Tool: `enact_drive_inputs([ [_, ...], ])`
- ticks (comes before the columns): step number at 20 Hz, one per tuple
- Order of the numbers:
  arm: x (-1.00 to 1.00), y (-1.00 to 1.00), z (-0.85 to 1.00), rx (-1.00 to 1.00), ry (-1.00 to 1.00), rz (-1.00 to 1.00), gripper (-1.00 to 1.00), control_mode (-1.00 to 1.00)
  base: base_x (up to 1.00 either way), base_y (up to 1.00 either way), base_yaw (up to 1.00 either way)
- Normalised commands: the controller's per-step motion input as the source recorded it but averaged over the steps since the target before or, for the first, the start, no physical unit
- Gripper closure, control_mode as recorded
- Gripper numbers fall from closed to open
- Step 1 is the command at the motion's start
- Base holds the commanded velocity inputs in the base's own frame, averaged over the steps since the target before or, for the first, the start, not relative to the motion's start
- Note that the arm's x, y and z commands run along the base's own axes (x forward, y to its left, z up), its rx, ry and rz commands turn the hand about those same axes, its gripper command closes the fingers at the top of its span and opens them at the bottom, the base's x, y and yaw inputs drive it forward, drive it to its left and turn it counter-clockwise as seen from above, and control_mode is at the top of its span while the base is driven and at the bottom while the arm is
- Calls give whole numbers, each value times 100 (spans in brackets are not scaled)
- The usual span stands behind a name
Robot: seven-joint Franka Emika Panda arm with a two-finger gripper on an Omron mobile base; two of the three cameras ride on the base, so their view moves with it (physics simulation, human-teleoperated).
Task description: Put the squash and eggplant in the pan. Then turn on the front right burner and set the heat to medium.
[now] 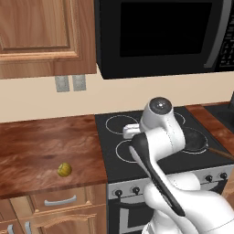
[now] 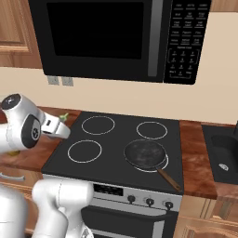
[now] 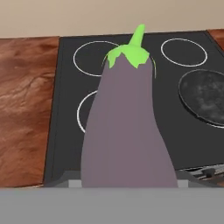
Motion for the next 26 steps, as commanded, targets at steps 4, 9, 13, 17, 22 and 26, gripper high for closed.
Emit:
enact_drive_inputs([
  [4,-18,-69,0,2,-3,-12,100,-100,0,0,0],
  [9,-16,-72,0,4,-4,-10,100,-100,0,0,0],
  [13,-9,-67,0,5,-6,-4,100,-100,0,0,0],
  [17,0,-62,0,7,-1,0,100,-100,0,0,0],
  [22,0,-59,0,9,0,0,100,-100,0,0,0],
  [26,0,-52,0,8,0,0,100,-100,0,0,0],
])
